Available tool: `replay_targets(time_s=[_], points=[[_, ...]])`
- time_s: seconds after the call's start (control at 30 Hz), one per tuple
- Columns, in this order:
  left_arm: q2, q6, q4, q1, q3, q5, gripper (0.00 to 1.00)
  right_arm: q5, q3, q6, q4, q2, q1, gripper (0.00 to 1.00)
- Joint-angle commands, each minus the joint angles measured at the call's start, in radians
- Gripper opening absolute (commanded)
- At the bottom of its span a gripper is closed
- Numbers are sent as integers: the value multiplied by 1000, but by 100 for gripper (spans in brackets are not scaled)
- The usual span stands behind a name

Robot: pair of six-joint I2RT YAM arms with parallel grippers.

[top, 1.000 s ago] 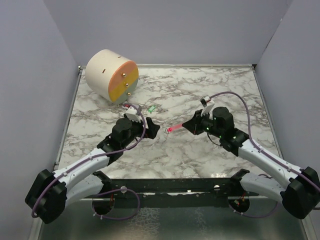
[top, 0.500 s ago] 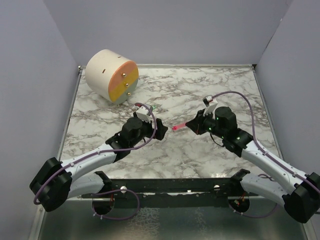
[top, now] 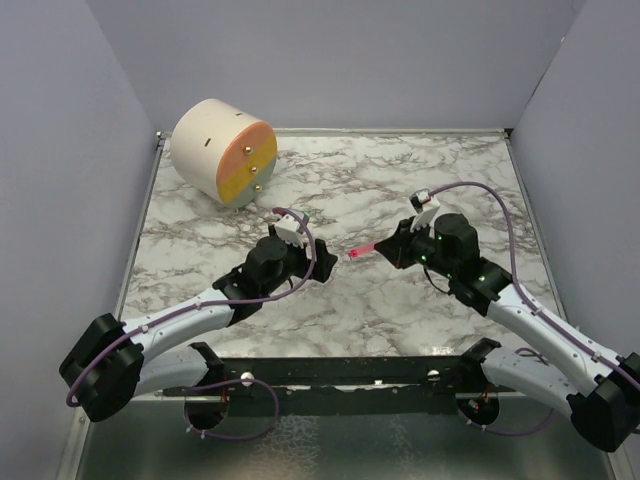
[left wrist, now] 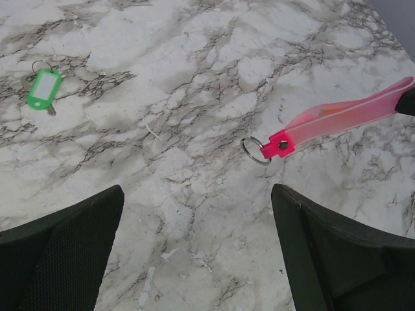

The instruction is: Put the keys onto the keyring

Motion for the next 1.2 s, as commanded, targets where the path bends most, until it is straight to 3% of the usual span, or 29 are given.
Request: replay_targets(time_s=[0.0,1.17], points=[[0,13,29,-10,33,-26,99,32,32,-13,-10,-30,7,1],[29,21,34,-31,50,-51,98,40,11,-11,-37,-33,7,1]])
